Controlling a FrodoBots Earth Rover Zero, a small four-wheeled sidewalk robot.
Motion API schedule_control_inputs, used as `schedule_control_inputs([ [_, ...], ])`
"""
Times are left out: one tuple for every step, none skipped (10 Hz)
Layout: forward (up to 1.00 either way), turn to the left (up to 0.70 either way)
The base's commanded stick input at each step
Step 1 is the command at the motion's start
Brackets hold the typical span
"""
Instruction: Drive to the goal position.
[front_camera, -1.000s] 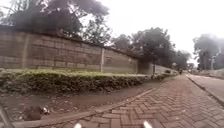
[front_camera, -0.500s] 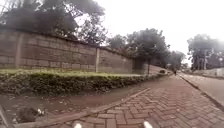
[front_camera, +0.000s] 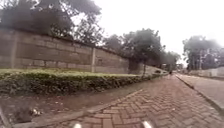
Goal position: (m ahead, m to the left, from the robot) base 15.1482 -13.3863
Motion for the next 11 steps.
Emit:
schedule_control_inputs([
  [0.00,-0.50],
  [0.00,-0.50],
  [0.00,-0.50],
  [0.00,-0.50],
  [0.00,-0.50],
  [0.00,-0.50],
  [0.00,-0.50],
  [0.00,-0.50],
  [0.00,-0.50],
  [0.00,-0.50],
  [0.00,-0.50],
])
